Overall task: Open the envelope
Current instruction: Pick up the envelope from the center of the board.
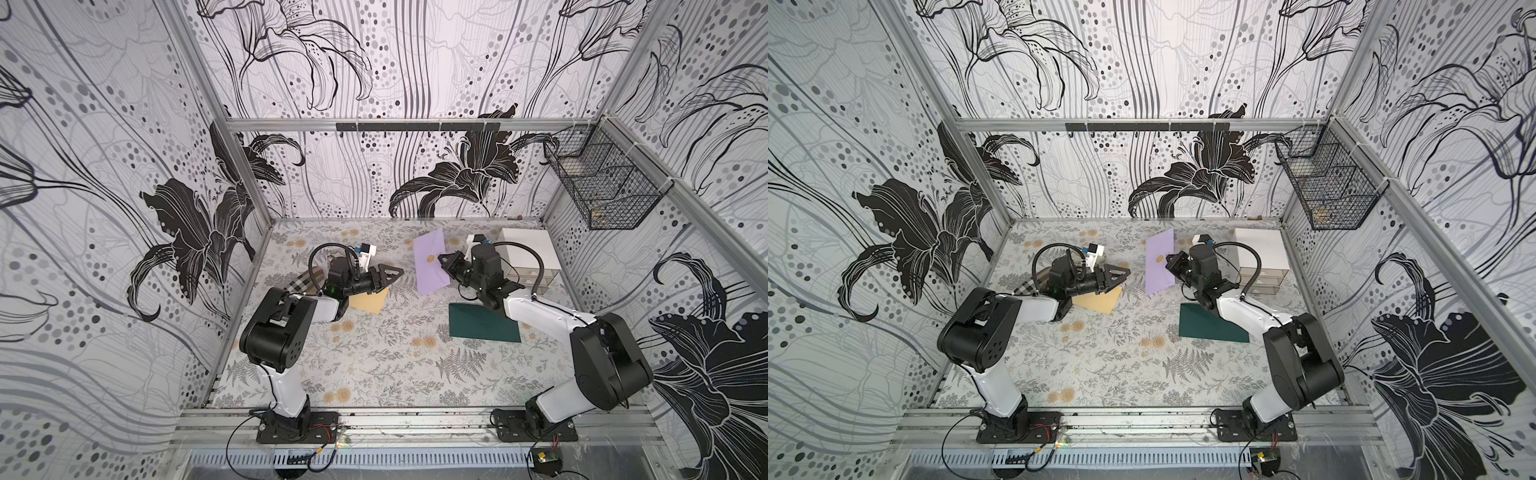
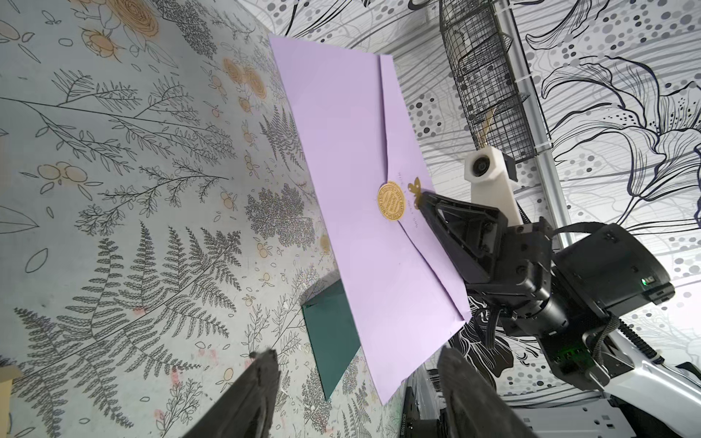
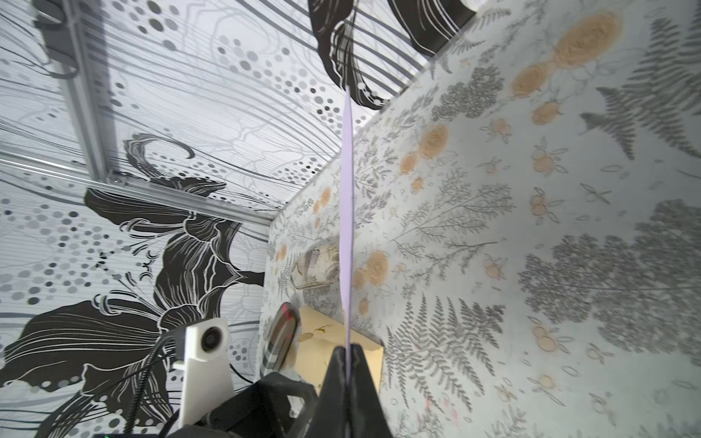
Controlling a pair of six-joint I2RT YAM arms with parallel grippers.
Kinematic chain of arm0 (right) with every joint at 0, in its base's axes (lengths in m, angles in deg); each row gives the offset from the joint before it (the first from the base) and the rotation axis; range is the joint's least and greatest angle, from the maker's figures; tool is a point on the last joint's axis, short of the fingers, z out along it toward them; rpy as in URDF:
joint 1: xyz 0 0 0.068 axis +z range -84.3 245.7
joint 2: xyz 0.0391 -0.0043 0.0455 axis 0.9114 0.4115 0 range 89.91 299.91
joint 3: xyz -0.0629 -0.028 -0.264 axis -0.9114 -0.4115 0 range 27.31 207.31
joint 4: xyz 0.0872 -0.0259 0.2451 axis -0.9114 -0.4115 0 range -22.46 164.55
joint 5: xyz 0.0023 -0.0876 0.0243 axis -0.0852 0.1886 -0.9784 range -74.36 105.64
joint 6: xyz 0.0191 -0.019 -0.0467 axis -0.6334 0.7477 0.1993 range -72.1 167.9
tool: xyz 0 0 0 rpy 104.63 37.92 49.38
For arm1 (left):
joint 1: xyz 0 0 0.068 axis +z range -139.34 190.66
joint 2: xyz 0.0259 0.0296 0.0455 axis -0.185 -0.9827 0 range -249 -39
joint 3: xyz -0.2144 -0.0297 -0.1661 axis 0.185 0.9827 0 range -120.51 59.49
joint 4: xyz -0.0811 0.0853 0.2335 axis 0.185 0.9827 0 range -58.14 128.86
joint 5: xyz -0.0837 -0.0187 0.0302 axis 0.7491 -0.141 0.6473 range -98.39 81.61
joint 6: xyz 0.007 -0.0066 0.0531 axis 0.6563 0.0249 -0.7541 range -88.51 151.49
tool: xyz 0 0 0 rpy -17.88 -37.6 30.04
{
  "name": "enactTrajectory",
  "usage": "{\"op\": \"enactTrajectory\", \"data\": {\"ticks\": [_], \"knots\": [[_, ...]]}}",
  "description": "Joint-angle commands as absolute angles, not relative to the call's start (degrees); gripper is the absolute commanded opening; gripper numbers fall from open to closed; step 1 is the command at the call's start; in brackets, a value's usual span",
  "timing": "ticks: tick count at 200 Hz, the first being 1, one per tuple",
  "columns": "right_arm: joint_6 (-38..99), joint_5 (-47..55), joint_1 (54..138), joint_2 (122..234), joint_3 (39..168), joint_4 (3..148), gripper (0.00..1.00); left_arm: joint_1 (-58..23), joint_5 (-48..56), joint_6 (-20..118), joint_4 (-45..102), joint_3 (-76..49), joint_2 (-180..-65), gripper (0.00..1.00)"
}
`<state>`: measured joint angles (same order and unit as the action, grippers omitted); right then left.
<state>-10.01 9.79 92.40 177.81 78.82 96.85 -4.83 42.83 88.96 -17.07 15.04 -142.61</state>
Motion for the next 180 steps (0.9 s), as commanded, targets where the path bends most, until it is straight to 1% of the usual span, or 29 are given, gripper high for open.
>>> {"op": "enactTrajectory", "data": {"ticks": [1,25,52,102,120,139,152,165,180], "knots": [[-11.8,13.2,94.3,178.0,80.1,102.4,0.0,-5.1,44.7,91.1,-22.9,15.1,-144.0,0.69],[-14.1,14.0,96.4,179.7,79.6,105.2,0.0,-5.1,45.3,92.2,-24.5,14.9,-145.0,0.68],[-14.8,16.3,98.8,181.0,79.7,106.3,0.0,-5.0,45.5,92.7,-25.2,14.8,-145.3,0.65],[-15.6,16.1,100.8,183.2,80.0,107.2,0.0,-5.1,45.6,93.5,-26.2,14.8,-145.7,0.6],[-15.6,16.9,101.1,183.5,79.4,107.4,0.0,-5.1,45.8,93.7,-26.3,14.8,-145.6,0.53],[-15.6,17.0,101.2,183.7,79.4,107.3,0.0,-5.0,45.9,93.7,-26.2,14.8,-145.7,0.4],[-15.4,17.1,101.2,183.7,79.4,107.2,0.0,-5.0,45.9,93.8,-26.3,14.7,-145.9,0.33],[-15.2,17.4,101.4,183.9,79.4,107.0,0.0,-5.1,46.0,93.9,-26.4,14.6,-145.9,0.29],[-15.4,16.9,101.4,184.5,79.6,107.3,0.0,-5.0,46.0,94.0,-26.5,14.6,-145.9,0.29]]}}
